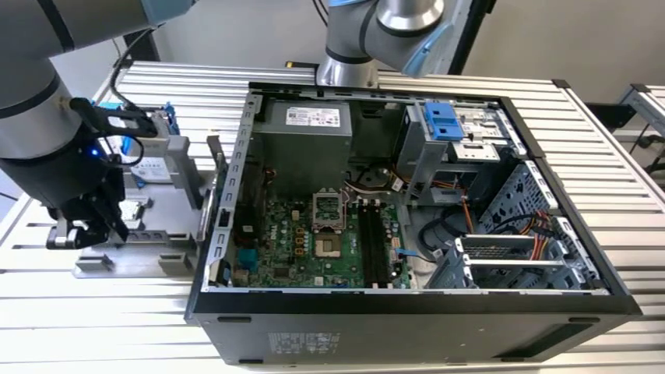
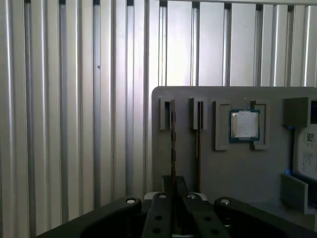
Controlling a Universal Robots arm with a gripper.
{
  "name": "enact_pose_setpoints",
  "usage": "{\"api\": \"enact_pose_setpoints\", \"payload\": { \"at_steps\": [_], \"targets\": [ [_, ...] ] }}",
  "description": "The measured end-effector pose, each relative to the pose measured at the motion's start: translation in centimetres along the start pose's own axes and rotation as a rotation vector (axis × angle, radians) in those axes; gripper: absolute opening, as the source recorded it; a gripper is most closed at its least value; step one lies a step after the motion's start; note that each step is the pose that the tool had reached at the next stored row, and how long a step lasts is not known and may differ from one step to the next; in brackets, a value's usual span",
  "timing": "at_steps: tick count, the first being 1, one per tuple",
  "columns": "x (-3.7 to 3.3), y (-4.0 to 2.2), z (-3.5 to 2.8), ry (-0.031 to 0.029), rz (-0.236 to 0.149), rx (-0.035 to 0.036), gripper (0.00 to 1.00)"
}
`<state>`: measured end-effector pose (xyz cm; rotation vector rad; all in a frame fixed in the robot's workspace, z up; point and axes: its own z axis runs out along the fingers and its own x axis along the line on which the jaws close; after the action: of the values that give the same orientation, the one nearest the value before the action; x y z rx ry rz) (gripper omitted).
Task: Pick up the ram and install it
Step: 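Pick up the ram and move it above insertion slot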
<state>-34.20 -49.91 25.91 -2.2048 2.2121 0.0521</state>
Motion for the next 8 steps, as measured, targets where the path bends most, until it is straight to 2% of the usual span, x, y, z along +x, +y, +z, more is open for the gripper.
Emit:
{"api": "enact_pose_setpoints", "payload": {
  "at_steps": [1,8],
  "targets": [
    [-0.02,0.01,-0.53,-0.0001,0.000,0.0001,0.00],
    [-0.09,0.02,-2.45,0.0001,0.000,-0.0001,0.00]
  ]
}}
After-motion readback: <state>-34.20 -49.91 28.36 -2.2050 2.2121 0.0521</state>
